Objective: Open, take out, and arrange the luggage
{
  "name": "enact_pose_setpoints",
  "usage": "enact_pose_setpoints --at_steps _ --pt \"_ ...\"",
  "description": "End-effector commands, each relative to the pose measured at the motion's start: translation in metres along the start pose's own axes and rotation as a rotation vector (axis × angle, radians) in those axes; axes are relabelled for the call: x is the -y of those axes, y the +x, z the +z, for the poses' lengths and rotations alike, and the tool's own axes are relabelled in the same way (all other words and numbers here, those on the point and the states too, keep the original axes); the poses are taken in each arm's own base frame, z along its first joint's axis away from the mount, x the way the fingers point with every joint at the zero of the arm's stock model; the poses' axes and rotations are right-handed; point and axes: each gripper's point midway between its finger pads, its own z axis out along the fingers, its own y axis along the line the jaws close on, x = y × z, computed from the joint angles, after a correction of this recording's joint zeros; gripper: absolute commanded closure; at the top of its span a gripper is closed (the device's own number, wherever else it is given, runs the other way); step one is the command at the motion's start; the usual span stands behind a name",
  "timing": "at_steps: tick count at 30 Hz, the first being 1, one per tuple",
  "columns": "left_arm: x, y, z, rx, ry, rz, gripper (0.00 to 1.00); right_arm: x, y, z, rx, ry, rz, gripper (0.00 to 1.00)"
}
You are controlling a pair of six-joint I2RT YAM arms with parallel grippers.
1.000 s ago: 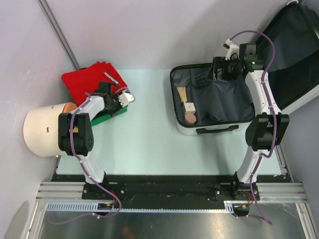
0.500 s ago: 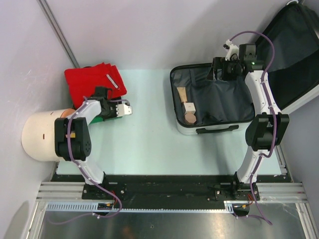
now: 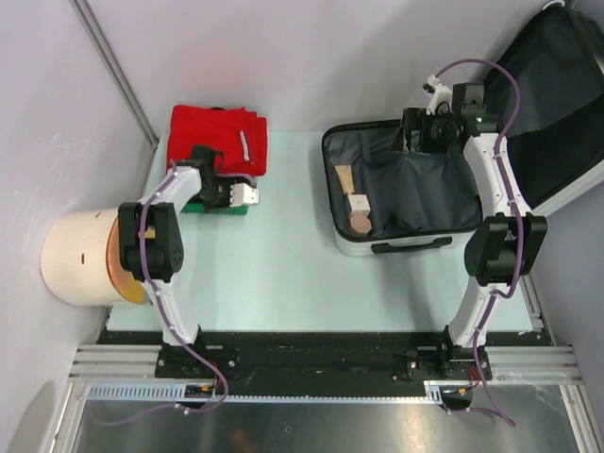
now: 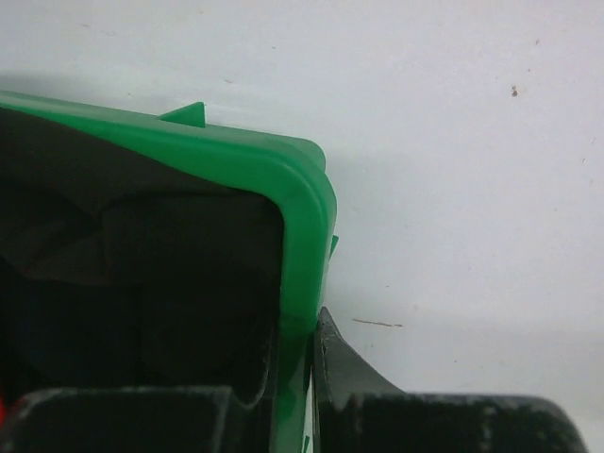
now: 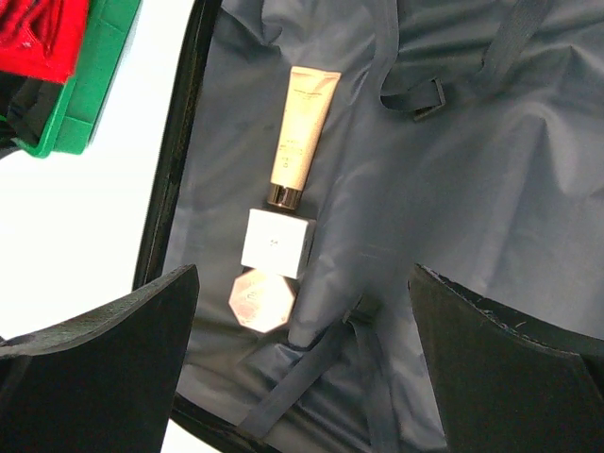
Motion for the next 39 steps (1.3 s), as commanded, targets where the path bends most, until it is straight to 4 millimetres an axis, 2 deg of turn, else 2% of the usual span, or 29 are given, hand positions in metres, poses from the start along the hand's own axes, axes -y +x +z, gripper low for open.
enact_pose_setpoints --at_steps 1,3,5,9,12,13,14,15,17,18,19,20,21,22,23,24,25,26,28,29,30,31,32,34,35,37,38,39 --pt "-0.12 0.045 -0.063 -0.078 -0.394 -0.113 1.0 -0.006 -0.013 0.0 0.026 -0.021 -0.013 0.03" --pt "-0.126 0.052 -0.069 -0.088 -0.417 -0.157 1.0 -0.007 -0.013 0.001 0.025 -0.024 -0.015 0.03" --pt "-0.122 0.062 -0.066 -0.118 -0.407 -0.164 1.0 -0.008 -0.015 0.002 0.028 -0.025 -0.017 0.03" --pt "-0.118 0.097 -0.068 -0.193 -0.408 -0.229 1.0 -0.009 -0.015 0.001 0.028 -0.03 -0.018 0.03" --pt "-0.114 0.103 -0.078 -0.202 -0.422 -0.249 0.99 -0.009 -0.012 0.001 0.019 -0.031 -0.021 0.03" --pt "-0.112 0.101 -0.081 -0.194 -0.427 -0.266 0.95 -0.01 -0.012 0.001 0.019 -0.032 -0.024 0.03" --pt "-0.111 0.095 -0.089 -0.183 -0.442 -0.275 0.87 -0.01 -0.011 0.001 0.017 -0.034 -0.022 0.03" --pt "-0.112 0.088 -0.094 -0.164 -0.453 -0.279 0.69 -0.01 -0.011 0.001 0.017 -0.034 -0.022 0.03" --pt "-0.105 0.073 -0.097 -0.139 -0.457 -0.3 0.57 -0.01 -0.01 0.002 0.013 -0.035 -0.02 0.03" --pt "-0.105 0.063 -0.11 -0.126 -0.481 -0.294 0.49 -0.01 -0.01 0.002 0.011 -0.038 -0.021 0.03" --pt "-0.101 0.054 -0.117 -0.118 -0.489 -0.291 0.45 -0.011 -0.01 0.002 0.01 -0.039 -0.021 0.03" --pt "-0.093 0.041 -0.112 -0.102 -0.473 -0.282 0.44 -0.012 -0.01 0.002 0.009 -0.04 -0.025 0.03" --pt "-0.092 0.028 -0.131 -0.083 -0.51 -0.272 0.37 -0.012 -0.01 0.002 0.009 -0.042 -0.026 0.03" --pt "-0.089 0.017 -0.135 -0.063 -0.515 -0.27 0.36 -0.012 -0.009 0.002 0.007 -0.04 -0.026 0.03" --pt "-0.079 0.002 -0.13 -0.048 -0.496 -0.25 0.34 -0.012 -0.008 0.002 0.004 -0.043 -0.028 0.03" --pt "-0.076 -0.001 -0.138 -0.046 -0.511 -0.246 0.31 -0.012 -0.008 0.002 0.003 -0.045 -0.028 0.03" --pt "-0.075 -0.025 -0.151 -0.011 -0.538 -0.219 0.29 -0.013 -0.007 0.002 -0.002 -0.047 -0.028 0.03" --pt "-0.072 -0.045 -0.153 0.025 -0.534 -0.2 0.26 -0.013 -0.006 0.002 -0.004 -0.049 -0.027 0.03" --pt "-0.071 -0.068 -0.163 0.073 -0.547 -0.184 0.2 -0.014 -0.005 0.002 -0.008 -0.054 -0.025 0.03" --pt "-0.078 -0.089 -0.168 0.102 -0.562 -0.167 0.2 -0.016 -0.004 0.002 -0.01 -0.056 -0.025 0.03" --pt "-0.084 -0.099 -0.169 0.12 -0.57 -0.174 0.18 -0.016 -0.004 0.002 -0.012 -0.056 -0.024 0.03" --pt "-0.09 -0.109 -0.166 0.143 -0.57 -0.217 0.18 -0.015 -0.002 0.003 -0.016 -0.056 -0.02 0.03" --pt "-0.107 -0.126 -0.16 0.153 -0.578 -0.213 0.19 -0.015 -0.001 0.003 -0.017 -0.055 -0.016 0.03" --pt "-0.124 -0.141 -0.144 0.162 -0.571 -0.259 0.2 -0.014 0.002 0.005 -0.023 -0.053 -0.011 0.03" --pt "-0.142 -0.157 -0.123 0.164 -0.561 -0.255 0.21 -0.014 0.002 0.005 -0.024 -0.049 -0.01 0.03" --pt "-0.159 -0.155 -0.103 0.069 -0.595 -0.264 0.26 -0.012 0.003 0.003 -0.025 -0.039 -0.012 0.03" --pt "-0.169 -0.162 -0.075 0.043 -0.579 -0.25 0.32 -0.01 0.003 0.001 -0.022 -0.033 -0.011 0.03" --pt "-0.174 -0.16 -0.066 0.019 -0.586 -0.252 0.34 -0.01 0.002 -0.002 -0.016 -0.027 -0.015 0.03"
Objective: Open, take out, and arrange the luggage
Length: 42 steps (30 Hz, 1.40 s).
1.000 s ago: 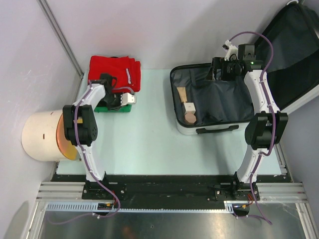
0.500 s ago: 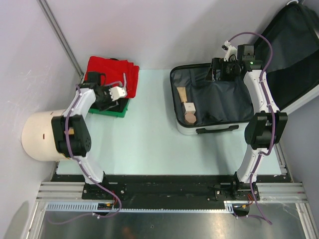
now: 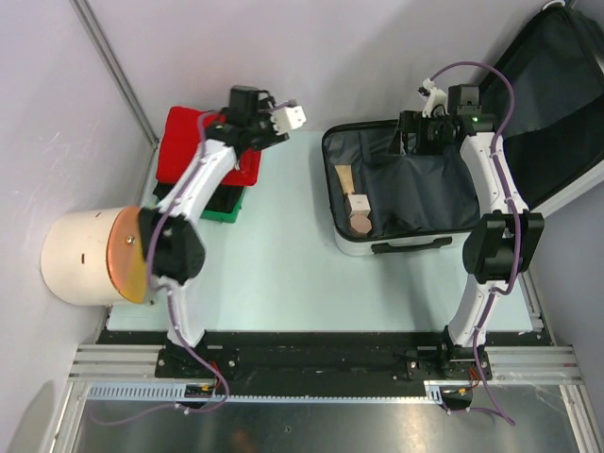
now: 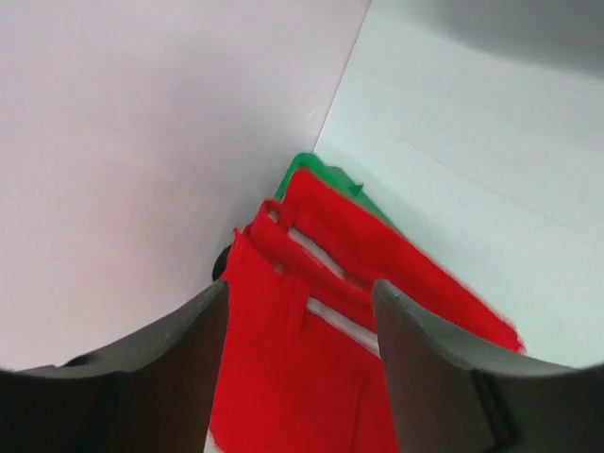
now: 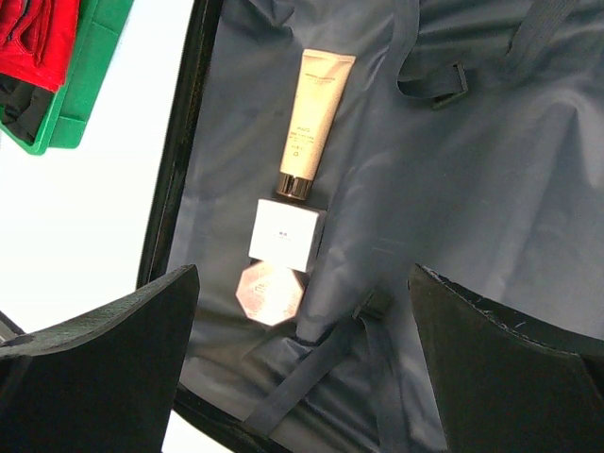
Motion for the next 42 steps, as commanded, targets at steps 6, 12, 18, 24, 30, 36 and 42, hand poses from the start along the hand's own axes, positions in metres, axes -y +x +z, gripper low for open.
enact_pose_setpoints --at_steps 6,12,18,24,30,36,42 --pt "0.051 0.065 0.132 -0.276 0.041 -0.03 0.44 -0.001 -0.002 -0.021 0.027 0.027 -0.011 0.03" --pt "0.044 0.154 0.158 -0.476 -0.012 -0.057 0.48 0.016 -0.003 -0.034 0.043 0.066 0.012 0.03" --pt "0.0 0.24 0.14 -0.65 -0.137 -0.116 0.48 0.016 -0.005 -0.036 0.05 0.07 0.007 0.03" --pt "-0.024 0.231 0.097 -0.553 -0.128 -0.199 0.41 0.009 -0.009 -0.027 0.053 0.055 -0.011 0.03" --pt "-0.036 0.067 0.019 -0.228 -0.148 -0.186 0.24 -0.017 -0.019 -0.011 0.07 0.008 -0.076 0.02" --pt "-0.026 -0.026 -0.093 -0.043 -0.246 -0.35 0.07 -0.062 -0.033 0.003 0.1 -0.08 -0.137 0.02" --pt "-0.001 -0.015 -0.224 0.095 -0.338 -0.727 0.0 -0.106 -0.024 0.025 0.081 -0.146 -0.22 0.01"
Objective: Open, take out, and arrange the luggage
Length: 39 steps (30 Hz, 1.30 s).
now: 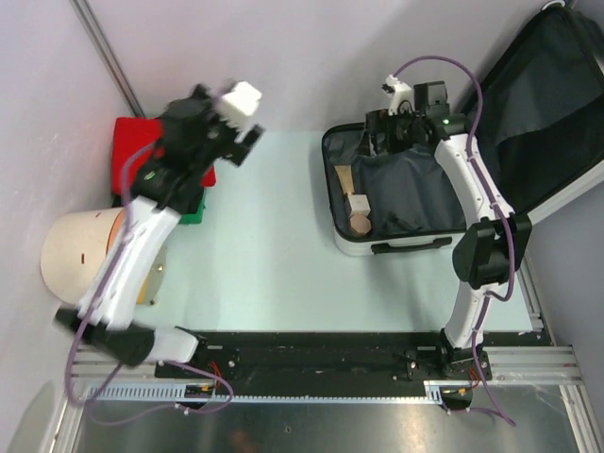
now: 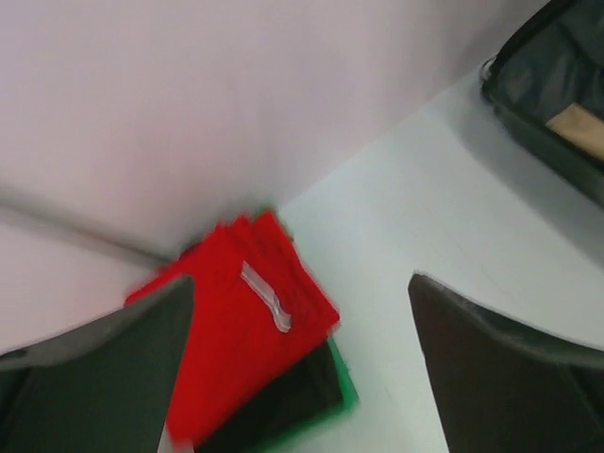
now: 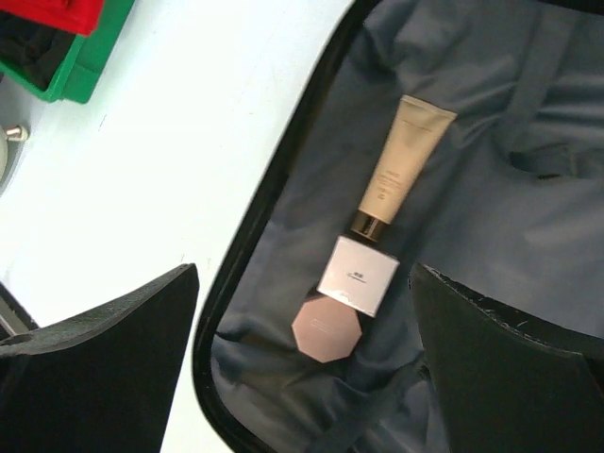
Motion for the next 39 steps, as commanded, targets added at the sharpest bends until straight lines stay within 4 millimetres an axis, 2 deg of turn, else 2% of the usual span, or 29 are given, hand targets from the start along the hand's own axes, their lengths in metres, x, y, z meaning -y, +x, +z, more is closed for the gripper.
enact_pose_setpoints --at_steps 1,2,3,4,5,6,7,8,10,11,12,14,15,17,19,20,21,23,26,30,31,34,39 --pt "-0.001 0.036 -0.079 -0.025 0.016 -0.375 0.0 -0.03 -0.013 0.015 0.031 -0.055 -0.075 0.01" --pt "0.003 0.051 -0.094 -0.063 0.038 -0.425 0.0 -0.034 -0.011 0.017 0.025 -0.062 -0.077 0.01" --pt "-0.009 0.079 -0.106 -0.11 -0.006 -0.498 0.0 -0.044 -0.011 0.022 0.02 -0.078 -0.087 0.01" --pt "-0.008 0.075 -0.132 -0.056 0.02 -0.539 0.0 -0.046 -0.006 0.027 0.003 -0.082 -0.087 0.01" --pt "-0.016 0.092 -0.151 -0.077 -0.024 -0.551 0.0 -0.048 -0.005 0.03 -0.005 -0.084 -0.094 0.01" --pt "-0.012 0.103 -0.162 -0.085 -0.032 -0.545 0.0 -0.054 -0.004 0.033 -0.012 -0.084 -0.108 0.01" --pt "-0.014 0.097 -0.192 -0.027 -0.088 -0.503 0.0 -0.056 -0.003 0.034 -0.017 -0.087 -0.114 0.01" --pt "-0.011 0.103 -0.205 -0.035 -0.116 -0.495 0.0 -0.058 -0.001 0.038 -0.021 -0.087 -0.118 0.01" --pt "-0.005 0.12 -0.221 -0.074 -0.164 -0.499 0.0 -0.063 0.001 0.042 -0.028 -0.085 -0.138 0.01" --pt "-0.01 0.143 -0.236 -0.161 -0.269 -0.508 0.01 -0.065 0.002 0.044 -0.031 -0.085 -0.145 0.01" --pt "-0.012 0.164 -0.243 -0.232 -0.334 -0.511 0.03 -0.067 0.004 0.046 -0.037 -0.088 -0.149 0.01" --pt "-0.026 0.193 -0.267 -0.34 -0.495 -0.477 0.03 -0.075 0.004 0.048 -0.043 -0.1 -0.164 0.01" --pt "-0.025 0.205 -0.271 -0.393 -0.52 -0.473 0.03 -0.073 0.01 0.054 -0.069 -0.097 -0.159 0.01" --pt "-0.022 0.227 -0.284 -0.504 -0.573 -0.503 0.03 -0.081 0.001 0.054 -0.061 -0.107 -0.178 0.01" --pt "-0.005 0.255 -0.284 -0.65 -0.541 -0.567 0.04 -0.081 0.009 0.063 -0.101 -0.111 -0.17 0.01" --pt "-0.003 0.261 -0.287 -0.68 -0.553 -0.597 0.04 -0.088 0.0 0.061 -0.081 -0.118 -0.188 0.01" --pt "-0.001 0.255 -0.284 -0.659 -0.523 -0.613 0.04 -0.087 0.006 0.067 -0.107 -0.121 -0.185 0.01" --pt "-0.001 0.249 -0.284 -0.651 -0.506 -0.629 0.04 -0.092 0.0 0.066 -0.095 -0.126 -0.21 0.01" --pt "-0.009 0.24 -0.285 -0.644 -0.499 -0.632 0.03 -0.099 0.0 0.07 -0.106 -0.133 -0.229 0.01" --pt "-0.001 0.237 -0.276 -0.65 -0.394 -0.647 0.0 -0.105 0.005 0.073 -0.119 -0.139 -0.257 0.01" --pt "0.004 0.23 -0.267 -0.613 -0.327 -0.66 0.0 -0.106 0.005 0.072 -0.121 -0.139 -0.259 0.01" --pt "-0.003 0.223 -0.26 -0.597 -0.282 -0.645 0.0 -0.107 0.005 0.071 -0.121 -0.135 -0.263 0.01" --pt "-0.044 0.234 -0.268 -0.638 -0.348 -0.654 0.0 -0.106 0.005 0.067 -0.121 -0.122 -0.265 0.01"
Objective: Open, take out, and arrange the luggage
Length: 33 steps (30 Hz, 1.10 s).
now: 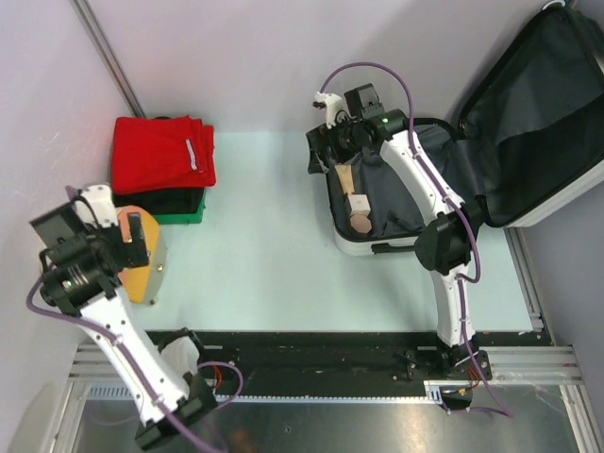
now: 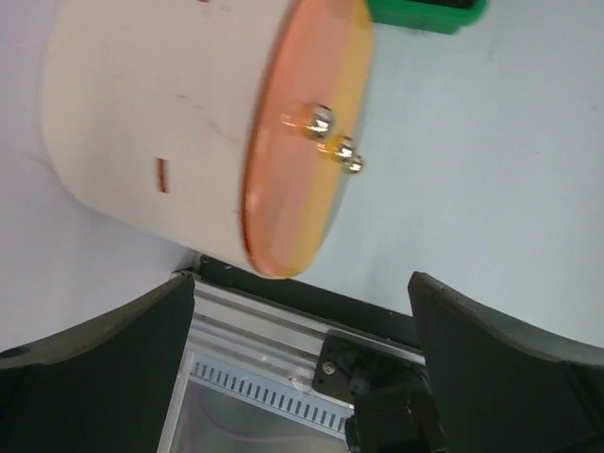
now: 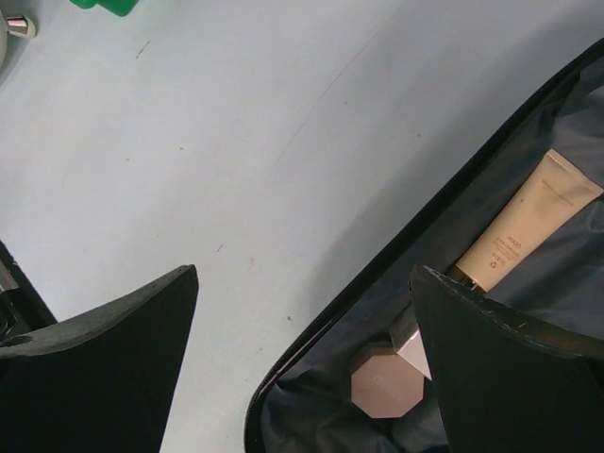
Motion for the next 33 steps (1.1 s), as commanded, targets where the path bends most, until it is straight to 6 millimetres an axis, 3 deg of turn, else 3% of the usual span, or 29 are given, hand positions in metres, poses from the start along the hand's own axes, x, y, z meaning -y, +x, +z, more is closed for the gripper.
enact_pose_setpoints --at_steps 1,2,5,7,11,15,33 --pt "-0.034 -0.019 0.002 0.002 -0.018 -0.022 0.0 -0.001 -0.013 -0.014 0.033 0.029 -0.033 0.01" --pt "-0.038 -0.028 0.003 0.023 0.018 -0.031 0.01 0.0 -0.015 -0.016 0.039 0.034 -0.036 0.01" --pt "-0.051 -0.03 -0.002 0.031 0.045 -0.029 0.03 0.001 -0.013 -0.017 0.037 0.041 -0.035 0.01" --pt "-0.047 -0.022 -0.004 0.014 0.088 -0.009 0.06 0.001 -0.012 -0.018 0.037 0.044 -0.032 0.01" --pt "-0.031 -0.004 0.014 -0.005 0.198 0.001 0.06 0.0 -0.013 -0.017 0.038 0.04 -0.028 0.01" --pt "-0.021 0.002 0.026 0.004 0.284 0.003 0.02 0.0 -0.012 -0.018 0.034 0.046 -0.032 0.01" --pt "-0.03 0.041 0.065 -0.077 0.347 -0.009 0.0 0.004 -0.007 -0.022 0.026 0.065 -0.021 0.0"
